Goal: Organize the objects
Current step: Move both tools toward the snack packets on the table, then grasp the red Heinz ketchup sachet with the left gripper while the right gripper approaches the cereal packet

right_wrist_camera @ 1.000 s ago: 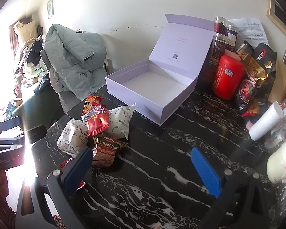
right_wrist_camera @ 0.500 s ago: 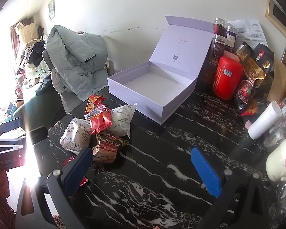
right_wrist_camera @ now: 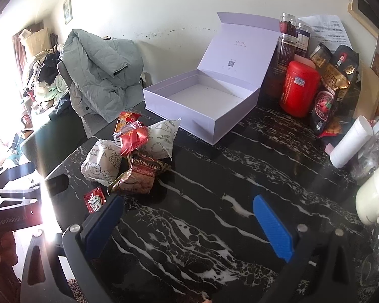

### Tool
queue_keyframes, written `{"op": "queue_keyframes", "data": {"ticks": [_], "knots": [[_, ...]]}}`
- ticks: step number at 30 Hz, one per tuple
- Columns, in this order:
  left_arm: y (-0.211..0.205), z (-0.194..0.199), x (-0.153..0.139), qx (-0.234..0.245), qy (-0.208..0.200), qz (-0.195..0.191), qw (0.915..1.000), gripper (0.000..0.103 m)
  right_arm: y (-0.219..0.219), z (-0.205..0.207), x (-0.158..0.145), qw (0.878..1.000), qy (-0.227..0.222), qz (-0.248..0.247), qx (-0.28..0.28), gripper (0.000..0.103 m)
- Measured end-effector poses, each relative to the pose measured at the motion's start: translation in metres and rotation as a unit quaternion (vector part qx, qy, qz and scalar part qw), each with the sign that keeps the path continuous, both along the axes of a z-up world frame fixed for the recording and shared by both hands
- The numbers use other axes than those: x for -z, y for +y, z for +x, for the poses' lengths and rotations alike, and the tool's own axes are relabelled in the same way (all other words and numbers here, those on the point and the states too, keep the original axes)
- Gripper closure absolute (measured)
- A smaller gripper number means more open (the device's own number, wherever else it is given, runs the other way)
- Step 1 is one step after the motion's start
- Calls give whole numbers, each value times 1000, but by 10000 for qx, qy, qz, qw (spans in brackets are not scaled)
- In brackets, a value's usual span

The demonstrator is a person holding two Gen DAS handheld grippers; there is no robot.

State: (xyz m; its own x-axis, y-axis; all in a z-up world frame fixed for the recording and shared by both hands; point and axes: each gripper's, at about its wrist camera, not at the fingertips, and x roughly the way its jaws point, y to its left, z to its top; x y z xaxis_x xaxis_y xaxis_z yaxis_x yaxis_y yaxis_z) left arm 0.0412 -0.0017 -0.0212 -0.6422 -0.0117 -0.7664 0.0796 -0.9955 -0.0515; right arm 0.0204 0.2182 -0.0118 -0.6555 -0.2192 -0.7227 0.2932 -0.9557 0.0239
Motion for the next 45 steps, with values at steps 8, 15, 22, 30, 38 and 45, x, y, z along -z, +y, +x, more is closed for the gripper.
{"op": "queue_keyframes", "data": {"ticks": [8,15,22,30,38,45], "knots": [[6,5,25,105,-270,128,9995,2,4,6,24,9996,-289,13,-26,0],[8,3,49,229,-551,306,9977,2,3,5,44,9986,-529,35,-77,0],[15,-7,64,394,-788,385,9954,2,0,-2,58,9969,-773,-22,-152,0],[23,-22,78,521,-867,448,9939,2,-4,-16,63,9959,-894,49,-143,0],[22,-26,81,507,-774,114,9956,5,-20,-28,72,9941,-1019,194,-317,0],[2,-19,77,561,-600,293,9962,22,-38,-28,75,9924,-1064,206,-585,0]]}}
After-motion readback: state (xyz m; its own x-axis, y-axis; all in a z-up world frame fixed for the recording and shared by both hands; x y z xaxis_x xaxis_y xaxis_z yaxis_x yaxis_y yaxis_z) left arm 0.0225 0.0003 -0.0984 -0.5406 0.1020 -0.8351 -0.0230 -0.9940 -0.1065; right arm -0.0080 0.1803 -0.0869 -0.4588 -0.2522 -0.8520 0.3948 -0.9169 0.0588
